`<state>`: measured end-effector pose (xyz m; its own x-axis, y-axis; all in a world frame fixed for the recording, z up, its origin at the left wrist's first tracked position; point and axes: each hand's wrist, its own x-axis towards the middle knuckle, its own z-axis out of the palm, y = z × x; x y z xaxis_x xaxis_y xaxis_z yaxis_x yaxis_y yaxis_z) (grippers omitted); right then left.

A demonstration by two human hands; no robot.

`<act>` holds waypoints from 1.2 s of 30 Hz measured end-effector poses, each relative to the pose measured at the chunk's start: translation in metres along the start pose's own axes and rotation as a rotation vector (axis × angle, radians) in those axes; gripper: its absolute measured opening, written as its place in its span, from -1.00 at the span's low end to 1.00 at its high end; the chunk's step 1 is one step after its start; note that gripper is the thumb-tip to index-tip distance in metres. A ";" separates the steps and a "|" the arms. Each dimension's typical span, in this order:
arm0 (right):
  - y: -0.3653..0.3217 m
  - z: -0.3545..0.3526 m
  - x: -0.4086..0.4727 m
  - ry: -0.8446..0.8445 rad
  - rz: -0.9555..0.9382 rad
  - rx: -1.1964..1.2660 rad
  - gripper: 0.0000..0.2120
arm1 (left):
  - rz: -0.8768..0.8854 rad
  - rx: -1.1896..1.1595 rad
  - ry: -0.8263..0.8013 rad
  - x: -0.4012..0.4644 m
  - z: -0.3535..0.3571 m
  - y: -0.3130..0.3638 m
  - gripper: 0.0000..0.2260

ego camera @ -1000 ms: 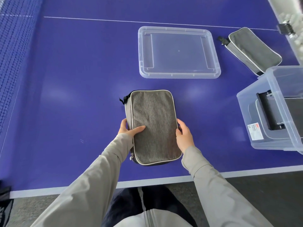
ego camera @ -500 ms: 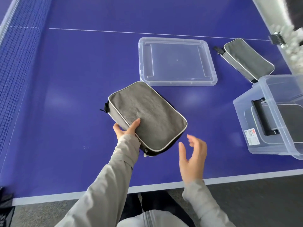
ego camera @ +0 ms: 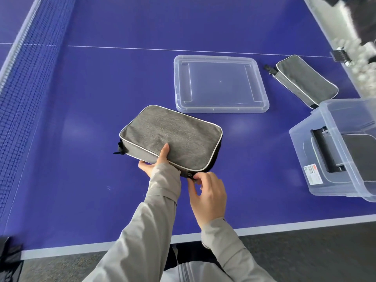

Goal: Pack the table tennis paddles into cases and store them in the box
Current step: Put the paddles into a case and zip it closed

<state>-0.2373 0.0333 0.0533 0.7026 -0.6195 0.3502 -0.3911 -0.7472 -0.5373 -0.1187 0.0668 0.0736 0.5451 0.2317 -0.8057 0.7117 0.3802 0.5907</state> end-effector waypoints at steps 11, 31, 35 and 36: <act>-0.002 -0.007 0.000 -0.052 -0.017 0.020 -0.93 | 0.090 -0.031 -0.051 -0.004 -0.011 0.015 -0.38; 0.049 -0.053 0.088 -0.355 0.396 0.429 -0.83 | 0.149 0.327 -0.588 0.017 -0.057 0.074 -0.44; 0.036 -0.053 0.107 -0.461 0.410 0.524 -0.87 | 0.161 0.409 -0.693 0.023 -0.060 0.087 -0.35; 0.033 -0.052 0.112 -0.471 0.417 0.545 -0.88 | 0.170 0.441 -0.715 0.025 -0.061 0.089 -0.28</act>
<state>-0.2027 -0.0731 0.1147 0.7866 -0.5635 -0.2525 -0.4167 -0.1826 -0.8905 -0.0691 0.1611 0.1032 0.7027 -0.4231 -0.5720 0.6217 -0.0257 0.7828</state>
